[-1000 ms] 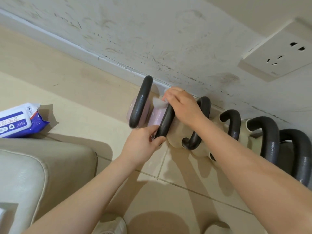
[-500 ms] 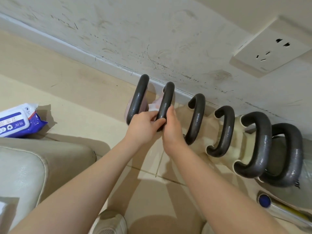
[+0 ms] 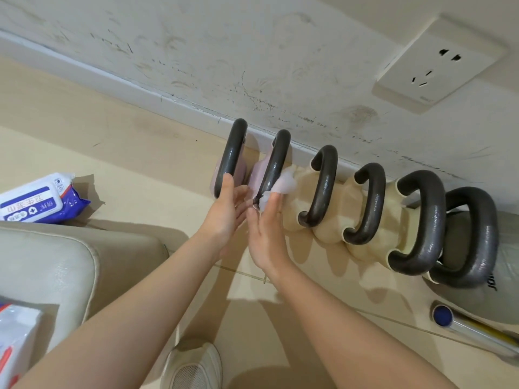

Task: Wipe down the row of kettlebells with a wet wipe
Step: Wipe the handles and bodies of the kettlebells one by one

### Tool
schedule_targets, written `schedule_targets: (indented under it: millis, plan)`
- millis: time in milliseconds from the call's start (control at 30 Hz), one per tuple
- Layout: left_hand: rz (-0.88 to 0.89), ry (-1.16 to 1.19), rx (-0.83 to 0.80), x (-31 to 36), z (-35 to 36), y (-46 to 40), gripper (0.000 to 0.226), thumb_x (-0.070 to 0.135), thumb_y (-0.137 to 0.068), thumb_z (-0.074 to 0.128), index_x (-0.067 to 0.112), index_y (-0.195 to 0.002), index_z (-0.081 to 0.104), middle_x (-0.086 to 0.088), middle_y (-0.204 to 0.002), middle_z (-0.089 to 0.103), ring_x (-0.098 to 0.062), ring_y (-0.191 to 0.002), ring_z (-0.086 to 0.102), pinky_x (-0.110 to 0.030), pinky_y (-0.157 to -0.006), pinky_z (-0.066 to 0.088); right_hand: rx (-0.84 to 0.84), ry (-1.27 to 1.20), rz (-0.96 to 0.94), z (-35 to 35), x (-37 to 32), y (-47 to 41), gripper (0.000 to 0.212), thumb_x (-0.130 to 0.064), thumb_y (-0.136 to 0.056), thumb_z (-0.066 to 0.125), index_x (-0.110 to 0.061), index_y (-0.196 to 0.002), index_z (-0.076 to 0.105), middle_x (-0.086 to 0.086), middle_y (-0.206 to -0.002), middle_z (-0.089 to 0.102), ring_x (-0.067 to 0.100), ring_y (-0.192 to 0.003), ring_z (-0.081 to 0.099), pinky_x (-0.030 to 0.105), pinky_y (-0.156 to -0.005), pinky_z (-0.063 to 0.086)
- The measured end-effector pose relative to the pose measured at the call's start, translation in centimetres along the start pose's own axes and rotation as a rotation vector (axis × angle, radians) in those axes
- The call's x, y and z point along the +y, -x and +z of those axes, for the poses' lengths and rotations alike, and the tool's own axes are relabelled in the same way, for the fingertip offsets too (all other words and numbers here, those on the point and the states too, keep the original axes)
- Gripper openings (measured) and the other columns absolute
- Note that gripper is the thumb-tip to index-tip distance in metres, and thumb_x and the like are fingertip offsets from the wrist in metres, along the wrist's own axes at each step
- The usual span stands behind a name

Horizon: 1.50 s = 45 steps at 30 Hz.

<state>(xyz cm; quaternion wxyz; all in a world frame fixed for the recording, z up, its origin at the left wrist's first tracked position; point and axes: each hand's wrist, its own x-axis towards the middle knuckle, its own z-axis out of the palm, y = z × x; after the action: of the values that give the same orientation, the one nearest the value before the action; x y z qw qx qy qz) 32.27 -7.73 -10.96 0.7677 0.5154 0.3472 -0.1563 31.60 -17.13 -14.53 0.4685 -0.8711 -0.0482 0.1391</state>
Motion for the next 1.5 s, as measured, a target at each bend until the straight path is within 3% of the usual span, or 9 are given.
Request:
schedule_targets:
  millis: [200,400,600,700,833,1100,1233,1367,1500]
  plan:
    - [0.044,-0.085,0.022,0.3,0.0,1.4,0.069,0.055,-0.095,0.010,0.013,-0.142,0.036,-0.005,-0.145,0.045,-0.014,-0.136,0.038,-0.035,-0.118,0.021,0.104,0.758,-0.375,-1.7,2.0,-1.3,0.039,-0.007,-0.084,0.055,-0.010,-0.122,0.044,0.020,-0.143,0.040,0.031,-0.132,0.035,0.044,-0.102,0.041]
    - [0.090,-0.122,0.062,0.4,0.0,2.6,0.067,0.051,-0.097,0.010,0.009,-0.139,0.040,-0.005,-0.144,0.046,-0.012,-0.133,0.041,-0.031,-0.115,0.025,0.083,0.894,-0.762,-2.9,2.0,-2.5,0.028,-0.004,-0.086,0.046,-0.008,-0.102,0.067,0.005,-0.121,0.065,0.028,-0.125,0.050,0.040,-0.108,0.028]
    - [0.202,-0.262,0.126,0.9,-0.2,3.2,0.065,0.053,-0.096,0.014,0.014,-0.136,0.047,0.000,-0.138,0.052,-0.012,-0.129,0.045,-0.038,-0.116,0.025,-0.667,1.337,-0.761,-4.0,2.0,-1.6,0.026,-0.005,-0.085,0.050,-0.017,-0.105,0.062,-0.002,-0.106,0.067,0.020,-0.127,0.044,0.036,-0.116,0.018]
    - [0.277,-0.299,0.142,1.0,0.7,3.6,0.060,0.048,-0.098,0.015,0.012,-0.124,0.056,-0.002,-0.123,0.060,-0.013,-0.114,0.054,-0.038,-0.110,0.035,-0.508,0.725,-0.527,-6.4,0.4,0.3,0.030,-0.002,-0.082,0.043,-0.009,-0.103,0.063,0.011,-0.104,0.067,0.031,-0.100,0.060,0.040,-0.088,0.048]
    - [0.366,-0.403,0.227,0.9,3.0,3.8,0.038,0.034,-0.098,0.030,0.024,-0.082,0.063,0.006,-0.085,0.060,-0.011,-0.083,0.055,-0.027,-0.079,0.043,-0.088,0.191,-0.093,-13.3,-3.5,0.5,0.026,-0.004,-0.088,0.045,-0.021,-0.087,0.065,-0.005,-0.078,0.064,0.008,-0.066,0.055,0.017,-0.058,0.041]
    - [0.252,-0.619,-0.046,0.1,9.0,1.5,0.042,0.032,-0.091,0.054,0.013,-0.129,0.052,0.000,-0.114,0.062,-0.012,-0.098,0.056,-0.023,-0.087,0.042,0.377,-0.163,0.372,-18.9,-1.7,-1.7,0.021,-0.031,-0.096,0.038,-0.015,-0.094,0.050,0.003,-0.084,0.058,0.021,-0.078,0.056,0.037,-0.072,0.047]
    - [0.179,-0.561,-0.082,0.6,10.5,0.5,0.040,0.028,-0.091,0.056,0.013,-0.127,0.050,0.001,-0.101,0.063,-0.002,-0.079,0.055,-0.013,-0.061,0.039,0.285,-0.363,0.518,-15.1,-0.8,-2.9,0.045,-0.046,-0.093,0.032,-0.013,-0.115,0.051,0.006,-0.105,0.061,0.024,-0.097,0.059,0.040,-0.092,0.047]
    - [0.139,-0.581,-0.079,1.3,10.6,0.0,0.033,0.011,-0.090,0.053,0.008,-0.124,0.054,0.000,-0.080,0.059,-0.007,-0.064,0.051,-0.007,-0.043,0.038,0.017,-0.742,0.576,-13.4,-2.2,-2.9,0.055,-0.052,-0.097,0.021,-0.017,-0.082,0.061,0.005,-0.087,0.058,0.023,-0.093,0.060,0.028,-0.081,0.043]
    - [0.114,-0.696,-0.080,2.2,10.9,-0.3,0.023,0.006,-0.089,0.052,0.009,-0.110,0.061,-0.002,-0.069,0.053,-0.012,-0.055,0.044,-0.012,-0.042,0.037,0.173,-1.107,0.583,-14.5,-0.9,-3.5,0.016,-0.022,-0.098,0.040,-0.013,-0.100,0.054,0.013,-0.123,0.060,0.024,-0.111,0.058,0.034,-0.098,0.045]
